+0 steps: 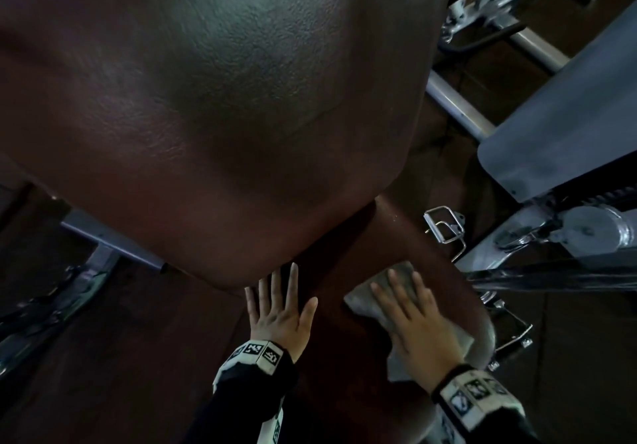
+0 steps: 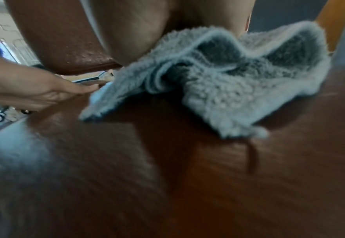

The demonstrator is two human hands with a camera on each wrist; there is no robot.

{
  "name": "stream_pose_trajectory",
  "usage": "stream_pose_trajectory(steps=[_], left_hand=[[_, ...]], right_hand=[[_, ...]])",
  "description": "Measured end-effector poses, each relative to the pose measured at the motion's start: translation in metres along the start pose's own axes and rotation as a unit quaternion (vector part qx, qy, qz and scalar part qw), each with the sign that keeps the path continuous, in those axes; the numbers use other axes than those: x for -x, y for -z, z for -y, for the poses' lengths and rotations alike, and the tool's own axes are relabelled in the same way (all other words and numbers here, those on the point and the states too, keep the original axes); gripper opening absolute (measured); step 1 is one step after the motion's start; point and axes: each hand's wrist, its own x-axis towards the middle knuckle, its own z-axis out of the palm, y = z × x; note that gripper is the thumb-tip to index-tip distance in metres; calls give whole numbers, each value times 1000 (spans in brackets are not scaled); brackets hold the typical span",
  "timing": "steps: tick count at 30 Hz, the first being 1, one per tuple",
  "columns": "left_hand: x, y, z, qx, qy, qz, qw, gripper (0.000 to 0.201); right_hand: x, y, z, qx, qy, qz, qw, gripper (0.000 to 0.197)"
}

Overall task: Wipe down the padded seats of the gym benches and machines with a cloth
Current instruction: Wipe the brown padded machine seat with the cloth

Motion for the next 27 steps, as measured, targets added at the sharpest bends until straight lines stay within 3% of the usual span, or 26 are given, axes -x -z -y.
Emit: stream_pose_trajectory(steps=[4, 6, 11, 14, 17, 20, 24, 27], left_hand=[[0, 1, 0, -1, 4, 10, 1000, 75], [0, 1, 0, 1, 2, 12, 1000, 76], [1, 1, 1, 3, -9, 10, 1000, 70], [1, 1, 1, 5, -9, 10, 1000, 68], [1, 1, 1, 7, -12, 11, 1000, 69], [1, 0, 1, 3, -12, 10, 1000, 71], [1, -2, 2, 10, -15, 5, 1000, 73], [0, -3, 3, 11, -17, 3, 1000, 74]], right_hand=[[-48, 1, 25, -20, 12, 38, 999, 79], [-85, 5, 23, -13, 10, 50, 999, 73], [-141, 14, -25, -42, -33, 94, 994, 61], [-134, 5, -61, -91, -52, 59, 993, 65], [-94, 5, -75, -122, -80, 11, 989, 60], [-51, 14, -61, -48, 0, -18, 999, 61], [-18, 3, -9, -16, -20, 31, 999, 69], [-41, 4, 18, -37, -1, 74, 997, 72]])
